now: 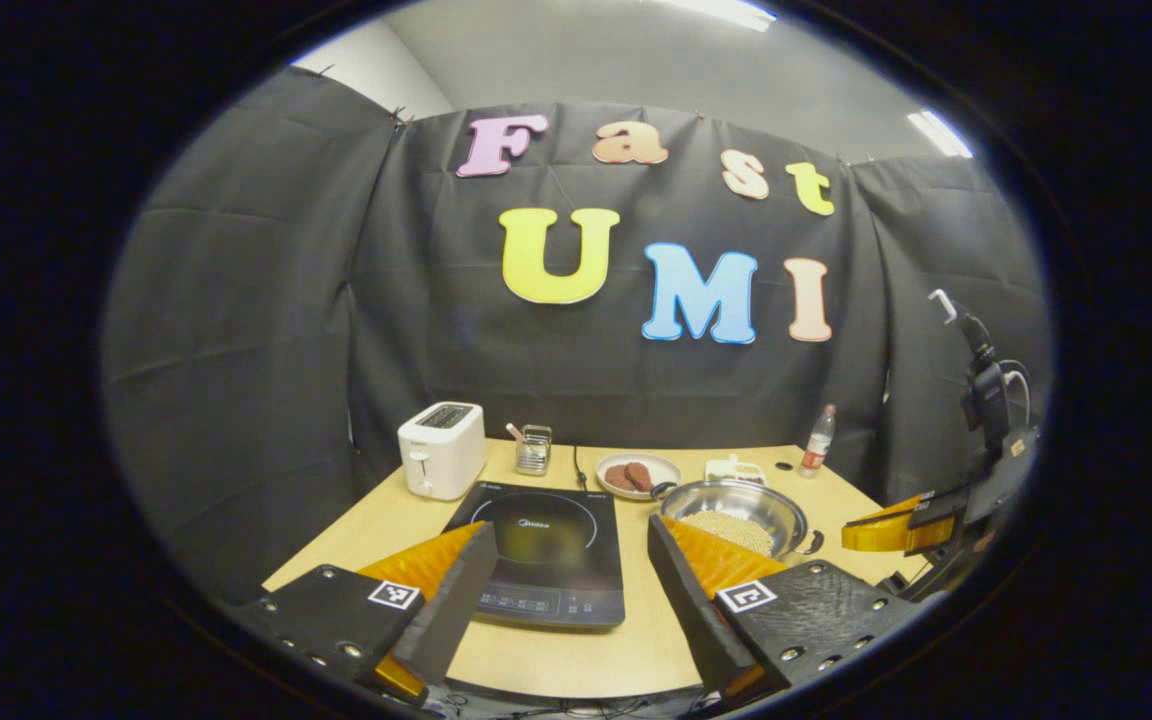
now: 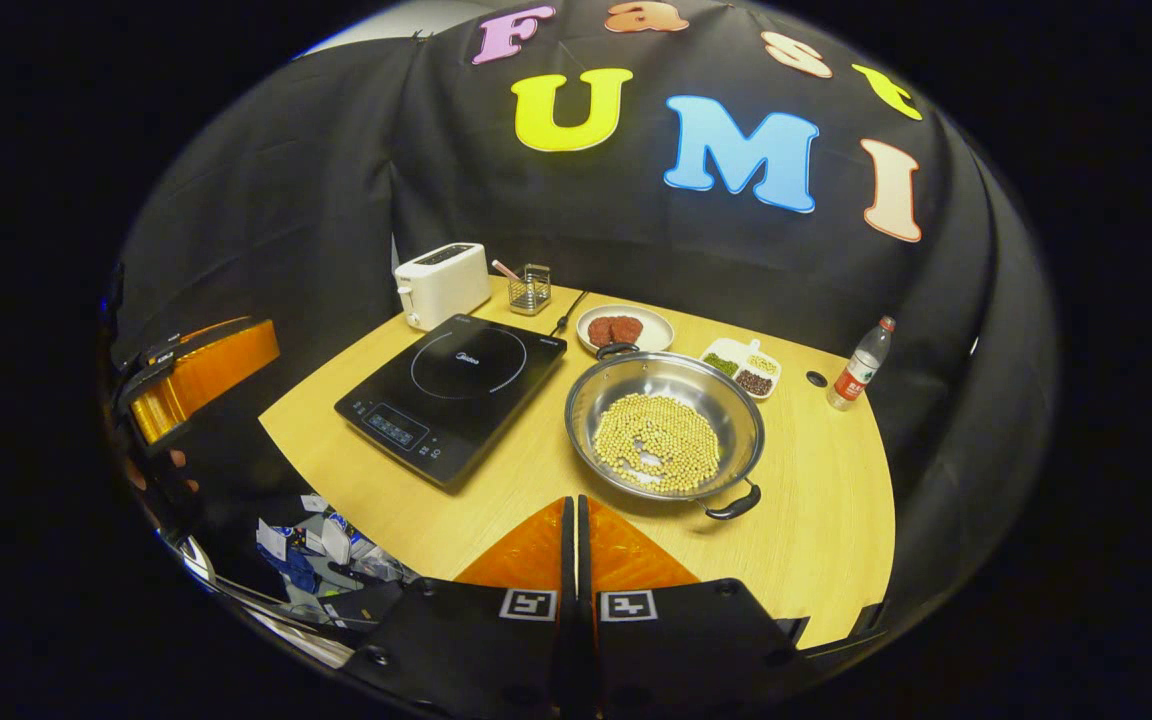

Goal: First push the handle of the pot to place it horizontally, then grasp the pot with both hands and set it on the induction cooktop.

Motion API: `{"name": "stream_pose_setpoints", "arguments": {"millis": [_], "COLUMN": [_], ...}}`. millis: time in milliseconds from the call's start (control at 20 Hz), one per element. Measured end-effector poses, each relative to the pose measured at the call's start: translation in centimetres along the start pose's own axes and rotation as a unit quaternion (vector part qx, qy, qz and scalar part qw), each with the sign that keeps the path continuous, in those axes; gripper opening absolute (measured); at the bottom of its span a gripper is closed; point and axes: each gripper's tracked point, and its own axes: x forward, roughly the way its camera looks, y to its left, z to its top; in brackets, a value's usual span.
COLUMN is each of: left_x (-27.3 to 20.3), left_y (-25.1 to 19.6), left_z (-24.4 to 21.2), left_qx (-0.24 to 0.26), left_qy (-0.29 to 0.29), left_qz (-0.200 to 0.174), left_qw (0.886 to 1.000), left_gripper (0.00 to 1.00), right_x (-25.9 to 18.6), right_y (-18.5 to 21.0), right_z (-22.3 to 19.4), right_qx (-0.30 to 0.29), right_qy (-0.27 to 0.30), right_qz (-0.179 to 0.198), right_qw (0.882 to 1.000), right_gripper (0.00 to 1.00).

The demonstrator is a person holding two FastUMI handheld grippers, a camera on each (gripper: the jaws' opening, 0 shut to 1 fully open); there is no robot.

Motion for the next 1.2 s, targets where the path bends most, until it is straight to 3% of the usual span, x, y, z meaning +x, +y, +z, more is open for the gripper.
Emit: {"name": "stream_pose_setpoints", "arguments": {"millis": [100, 200, 400, 700, 950, 1050, 1100, 1150, 1200], "left_x": [0.2, 0.3, 1.3, 3.6, 4.9, 5.3, 5.3, 5.4, 5.6], "left_y": [0.6, 0.6, -0.2, -1.5, -4.8, -5.6, -6.0, -6.4, -6.8], "left_z": [-0.3, -0.3, -1.6, -3.2, -4.1, -4.0, -3.8, -3.8, -3.8], "left_qx": [0.003, -0.002, -0.016, -0.030, -0.054, -0.052, -0.050, -0.049, -0.052], "left_qy": [0.008, 0.012, 0.037, 0.080, 0.115, 0.120, 0.120, 0.121, 0.121], "left_qz": [0.012, 0.022, 0.026, 0.060, 0.055, 0.060, 0.064, 0.070, 0.076], "left_qw": [1.000, 1.000, 0.999, 0.995, 0.990, 0.990, 0.989, 0.989, 0.988], "left_gripper": [0.87, 0.92, 0.92, 0.87, 0.87, 0.92, 0.87, 0.92, 0.87], "right_x": [0.9, 2.1, 4.7, 8.9, 11.6, 12.6, 13.1, 13.6, 14.0], "right_y": [-0.7, -1.6, -3.9, -7.1, -8.6, -9.0, -9.1, -9.3, -9.6], "right_z": [-0.7, -1.0, -2.1, -4.5, -6.8, -7.4, -7.5, -7.7, -7.9], "right_qx": [0.014, 0.028, 0.048, 0.075, 0.055, 0.054, 0.052, 0.048, 0.045], "right_qy": [0.020, 0.034, 0.062, 0.112, 0.159, 0.169, 0.172, 0.175, 0.180], "right_qz": [0.007, 0.013, 0.019, 0.037, 0.065, 0.077, 0.082, 0.086, 0.090], "right_qw": [1.000, 0.999, 0.997, 0.990, 0.984, 0.981, 0.980, 0.980, 0.979], "right_gripper": [0.02, 0.02, 0.02, 0.02, 0.02, 0.02, 0.02, 0.02, 0.02]}}
